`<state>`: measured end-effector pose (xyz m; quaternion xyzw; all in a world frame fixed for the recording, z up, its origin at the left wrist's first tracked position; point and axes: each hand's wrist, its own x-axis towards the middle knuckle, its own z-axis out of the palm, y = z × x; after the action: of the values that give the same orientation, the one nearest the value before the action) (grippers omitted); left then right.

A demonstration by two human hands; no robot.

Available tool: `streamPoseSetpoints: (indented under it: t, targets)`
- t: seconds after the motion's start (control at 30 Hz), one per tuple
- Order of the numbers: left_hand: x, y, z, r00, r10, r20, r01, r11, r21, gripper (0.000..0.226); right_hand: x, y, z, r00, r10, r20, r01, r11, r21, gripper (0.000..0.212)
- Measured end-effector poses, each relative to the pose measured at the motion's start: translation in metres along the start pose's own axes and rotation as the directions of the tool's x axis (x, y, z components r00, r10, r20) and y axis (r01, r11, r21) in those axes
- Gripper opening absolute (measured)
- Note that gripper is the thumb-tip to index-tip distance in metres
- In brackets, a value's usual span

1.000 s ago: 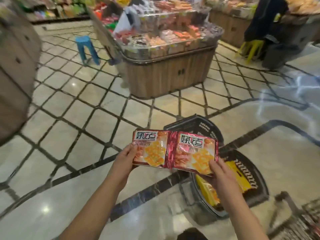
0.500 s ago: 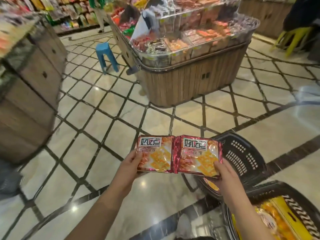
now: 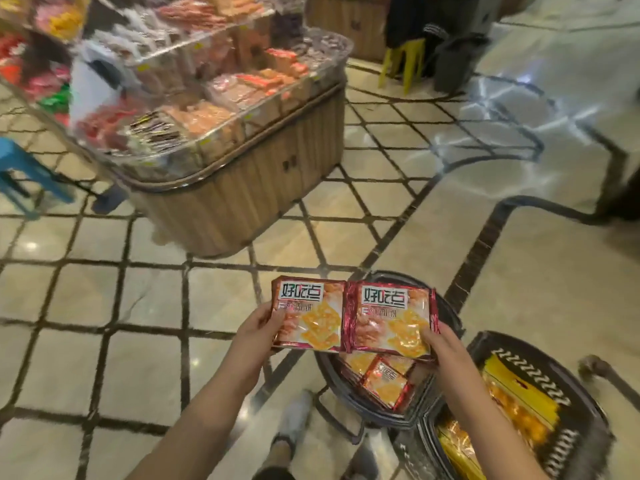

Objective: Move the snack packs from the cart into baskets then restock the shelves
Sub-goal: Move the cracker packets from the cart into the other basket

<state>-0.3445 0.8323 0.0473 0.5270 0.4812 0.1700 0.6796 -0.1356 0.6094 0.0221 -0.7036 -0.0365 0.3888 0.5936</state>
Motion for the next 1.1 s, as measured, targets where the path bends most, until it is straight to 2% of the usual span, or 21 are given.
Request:
streamPoseSetpoints:
  t: [0.1,0.2,0.37,0.43,0.63,0.9,1.03,1.1]
  targets:
    - [0.058,0.019,0.011,0.989,-0.014,0.147,0.003,0.997,0.077,0.020,0.012,-0.005,0.006,0.987,0.007,-0.162,-0.003,1.000,0.027,0.035]
    - [0.109,0.037,0.024,0.964,-0.039,0.264,-0.001,0.989,0.149,0.018,0.020,-0.017,0.016,0.951,0.008,-0.308,0.018,0.996,0.083,0.019]
    - [0.160,0.067,0.051,0.910,-0.079,0.408,-0.003,0.981,0.196,0.014,0.030,-0.038,0.025,0.881,0.028,-0.472,0.019,0.995,0.094,0.023]
    - [0.175,0.071,0.060,0.892,-0.097,0.442,-0.009,0.973,0.231,0.016,0.031,-0.039,0.026,0.868,0.035,-0.496,0.019,0.994,0.103,0.015]
    - [0.204,0.056,0.087,0.856,-0.179,0.485,0.011,0.944,0.330,0.019,0.047,-0.016,0.012,0.854,0.106,-0.509,-0.079,0.994,0.074,0.027]
    - [0.234,0.005,0.142,0.873,-0.227,0.432,0.033,0.910,0.413,0.015,0.114,0.044,-0.035,0.856,0.250,-0.453,-0.203,0.968,0.151,0.028]
    - [0.262,-0.041,0.172,0.874,-0.226,0.431,0.002,0.888,0.461,0.019,0.163,0.090,-0.052,0.851,0.292,-0.436,-0.239,0.956,0.173,0.023]
    - [0.279,-0.070,0.183,0.885,-0.240,0.398,0.030,0.884,0.466,0.021,0.187,0.119,-0.056,0.840,0.313,-0.444,-0.259,0.949,0.180,0.022]
